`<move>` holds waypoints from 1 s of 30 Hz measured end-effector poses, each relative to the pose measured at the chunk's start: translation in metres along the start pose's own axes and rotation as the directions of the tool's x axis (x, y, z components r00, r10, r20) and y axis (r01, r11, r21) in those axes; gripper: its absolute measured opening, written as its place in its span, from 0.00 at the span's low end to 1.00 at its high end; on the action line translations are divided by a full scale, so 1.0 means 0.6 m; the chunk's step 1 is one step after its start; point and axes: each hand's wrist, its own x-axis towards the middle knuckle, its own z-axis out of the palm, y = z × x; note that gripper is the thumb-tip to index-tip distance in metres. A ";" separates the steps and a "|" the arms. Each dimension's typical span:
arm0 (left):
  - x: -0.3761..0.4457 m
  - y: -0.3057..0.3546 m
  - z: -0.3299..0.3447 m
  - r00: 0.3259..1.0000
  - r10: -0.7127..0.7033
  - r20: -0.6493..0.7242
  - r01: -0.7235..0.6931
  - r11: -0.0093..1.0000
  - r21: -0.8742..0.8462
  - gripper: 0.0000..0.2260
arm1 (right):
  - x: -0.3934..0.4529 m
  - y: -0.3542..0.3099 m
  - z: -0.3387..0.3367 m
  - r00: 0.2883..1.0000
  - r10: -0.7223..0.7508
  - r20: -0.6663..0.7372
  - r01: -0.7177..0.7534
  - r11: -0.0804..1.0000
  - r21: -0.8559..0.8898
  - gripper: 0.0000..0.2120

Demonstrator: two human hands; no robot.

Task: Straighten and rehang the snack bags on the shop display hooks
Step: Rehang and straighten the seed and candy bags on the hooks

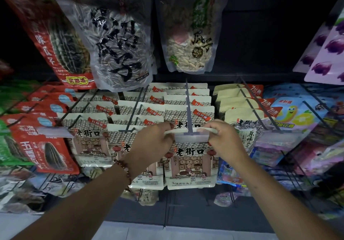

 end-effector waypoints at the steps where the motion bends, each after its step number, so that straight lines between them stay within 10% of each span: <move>1: 0.000 0.001 -0.001 1.000 0.002 0.009 -0.002 1.000 0.003 0.09 | 0.004 0.001 0.000 1.000 -0.001 -0.001 0.001 1.000 -0.017 0.05; 10: 0.031 0.013 0.014 0.998 0.035 -0.049 -0.025 0.982 0.188 0.09 | 0.045 0.011 0.003 0.993 -0.094 -0.070 0.063 0.930 -0.363 0.09; 23: -0.090 -0.068 0.083 0.981 0.193 -0.015 -0.182 0.946 0.268 0.28 | -0.011 0.020 0.012 0.991 -0.073 -0.113 0.032 0.945 -0.327 0.14; 30: -0.117 -0.106 0.062 0.983 0.174 0.053 -0.182 0.947 0.263 0.29 | -0.064 0.008 0.017 0.984 0.032 -0.174 -0.100 0.913 -0.397 0.35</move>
